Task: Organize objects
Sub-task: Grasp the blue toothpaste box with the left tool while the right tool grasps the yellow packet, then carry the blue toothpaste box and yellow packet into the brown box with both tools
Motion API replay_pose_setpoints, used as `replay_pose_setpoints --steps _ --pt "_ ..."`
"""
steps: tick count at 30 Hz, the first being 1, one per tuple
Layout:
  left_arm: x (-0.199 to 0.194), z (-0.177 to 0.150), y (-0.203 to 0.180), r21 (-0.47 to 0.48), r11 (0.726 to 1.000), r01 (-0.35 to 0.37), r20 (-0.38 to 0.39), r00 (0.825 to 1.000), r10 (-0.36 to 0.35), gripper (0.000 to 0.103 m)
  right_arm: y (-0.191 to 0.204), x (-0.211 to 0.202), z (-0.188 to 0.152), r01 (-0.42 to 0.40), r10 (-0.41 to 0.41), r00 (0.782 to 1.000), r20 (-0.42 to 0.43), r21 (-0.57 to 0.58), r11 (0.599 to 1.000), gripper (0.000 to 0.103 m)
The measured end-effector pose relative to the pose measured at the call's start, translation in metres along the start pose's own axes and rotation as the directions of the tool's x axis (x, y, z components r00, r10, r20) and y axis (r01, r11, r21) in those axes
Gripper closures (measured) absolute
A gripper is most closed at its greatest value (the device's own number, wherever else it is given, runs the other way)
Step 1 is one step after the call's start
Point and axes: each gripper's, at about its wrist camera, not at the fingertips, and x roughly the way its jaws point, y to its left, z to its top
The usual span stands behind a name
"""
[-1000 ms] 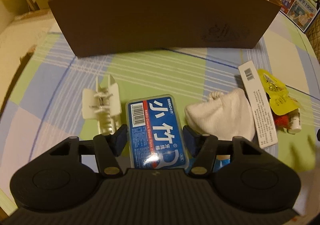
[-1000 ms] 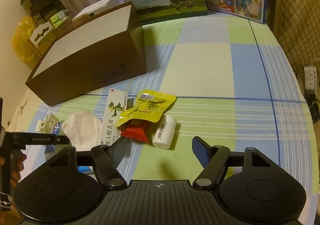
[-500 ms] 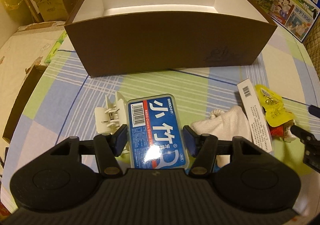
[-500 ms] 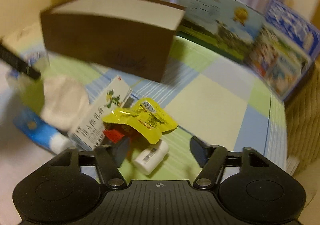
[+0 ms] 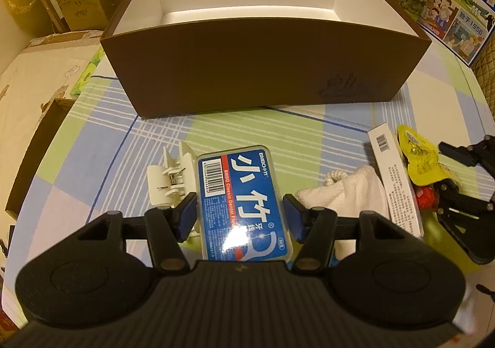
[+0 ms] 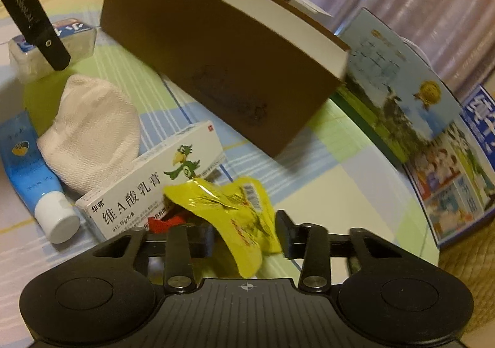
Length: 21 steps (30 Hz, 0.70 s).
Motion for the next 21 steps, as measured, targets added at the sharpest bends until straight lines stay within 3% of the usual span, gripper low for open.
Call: replay_pose_setpoints --steps 3,8,14,21 --pt "-0.001 0.000 0.001 -0.003 1.000 0.000 0.001 1.000 0.000 0.048 -0.001 0.003 0.000 0.000 0.000 1.000 0.012 -0.001 1.000 0.080" --pt "-0.005 0.002 0.003 -0.007 1.000 0.003 0.011 1.000 -0.003 0.048 -0.014 -0.009 0.003 -0.018 0.014 0.999 0.038 0.104 0.994 0.082" --pt "-0.018 0.009 0.004 -0.001 1.000 0.015 0.038 0.999 -0.015 0.048 -0.037 -0.033 0.011 -0.063 0.049 0.997 0.056 0.277 0.959 0.082" --pt "-0.035 0.024 0.003 0.013 0.999 0.031 0.072 0.997 -0.032 0.048 -0.051 -0.067 0.031 -0.114 0.072 0.990 0.124 0.370 0.922 0.082"
